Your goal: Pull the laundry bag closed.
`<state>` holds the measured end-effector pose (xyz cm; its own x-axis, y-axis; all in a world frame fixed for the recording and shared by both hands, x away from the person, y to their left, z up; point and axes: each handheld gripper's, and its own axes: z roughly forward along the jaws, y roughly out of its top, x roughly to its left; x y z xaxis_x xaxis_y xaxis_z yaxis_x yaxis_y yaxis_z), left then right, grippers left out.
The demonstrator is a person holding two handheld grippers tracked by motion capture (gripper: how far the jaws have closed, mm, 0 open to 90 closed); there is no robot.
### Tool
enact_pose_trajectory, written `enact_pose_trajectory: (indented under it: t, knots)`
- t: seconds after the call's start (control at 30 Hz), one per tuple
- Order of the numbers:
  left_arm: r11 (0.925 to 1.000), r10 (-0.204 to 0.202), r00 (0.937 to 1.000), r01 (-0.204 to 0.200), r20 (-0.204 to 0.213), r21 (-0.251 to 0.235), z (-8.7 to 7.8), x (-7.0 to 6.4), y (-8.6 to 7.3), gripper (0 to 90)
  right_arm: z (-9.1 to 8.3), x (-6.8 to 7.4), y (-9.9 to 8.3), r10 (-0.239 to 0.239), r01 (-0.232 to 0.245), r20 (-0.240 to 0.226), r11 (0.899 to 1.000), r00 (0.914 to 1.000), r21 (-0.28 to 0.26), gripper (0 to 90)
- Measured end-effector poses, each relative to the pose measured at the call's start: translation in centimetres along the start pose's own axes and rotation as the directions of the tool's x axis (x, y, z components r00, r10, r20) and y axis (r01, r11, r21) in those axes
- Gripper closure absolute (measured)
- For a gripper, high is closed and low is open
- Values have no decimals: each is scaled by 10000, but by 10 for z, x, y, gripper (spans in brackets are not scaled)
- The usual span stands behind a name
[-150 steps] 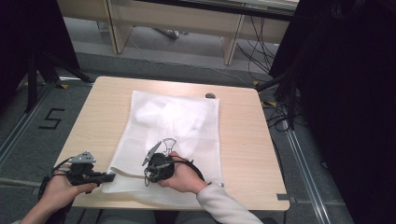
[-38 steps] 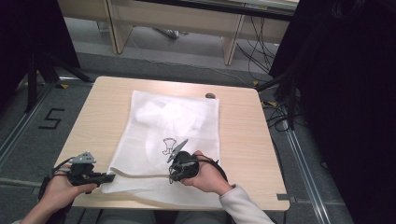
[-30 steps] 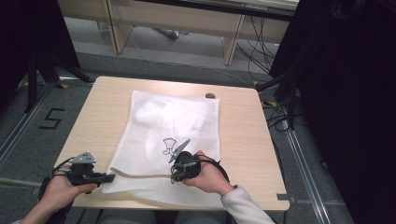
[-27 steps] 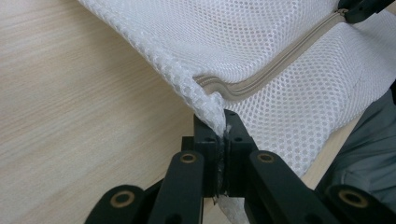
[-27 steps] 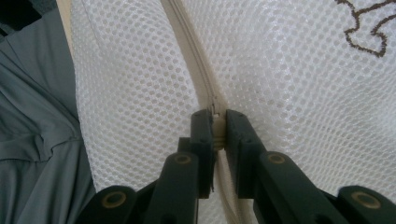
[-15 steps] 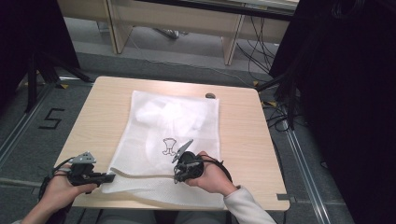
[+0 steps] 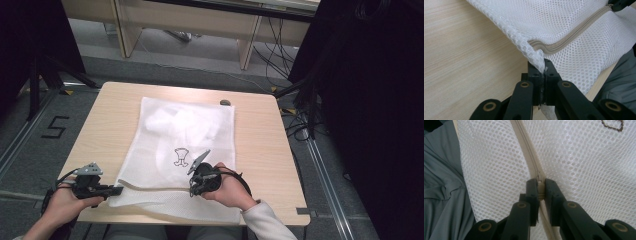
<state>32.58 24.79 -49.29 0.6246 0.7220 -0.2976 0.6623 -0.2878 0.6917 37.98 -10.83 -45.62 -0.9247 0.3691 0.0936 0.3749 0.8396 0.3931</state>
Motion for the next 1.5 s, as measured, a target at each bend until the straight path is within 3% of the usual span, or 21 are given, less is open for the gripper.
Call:
enact_pose_trajectory:
  t: [0.17, 0.27, 0.9, 1.2, 1.23, 1.37, 1.5]
  knots:
    - [9999, 33, 10000, -34, 50, 167, -1, 1, 1, 859, -1, -1, -2, -9, 9, -8, 10000, 10000, 24, 824]
    - [9999, -80, 10000, 80, 28, -112, 0, 0, 0, 859, -1, -3, -3, -88, 87, 132, 10000, 9999, 44, 824]
    - [10000, -51, 10000, 51, -7, -82, 0, 0, 0, 859, -5, -7, -16, 251, -252, 102, 9996, 9996, 146, 824]
    - [9999, -40, 10000, 40, 12, 150, -1, 1, 0, 860, -5, -8, -20, 344, -345, 92, 9993, 9994, 165, 824]
    - [9999, -81, 10000, 81, 4, -98, 1, 0, -1, 859, -6, -8, -20, 312, -312, 34, 9994, 9995, 146, 824]
    - [10000, -42, 10000, 42, -21, -45, 0, 1, -1, 859, -6, -9, -21, 347, -350, 190, 9992, 9992, 196, 824]
    - [9999, -41, 10000, 40, 14, 157, -1, 1, 0, 859, -6, -10, -25, 374, -375, 57, 9991, 9993, 208, 824]
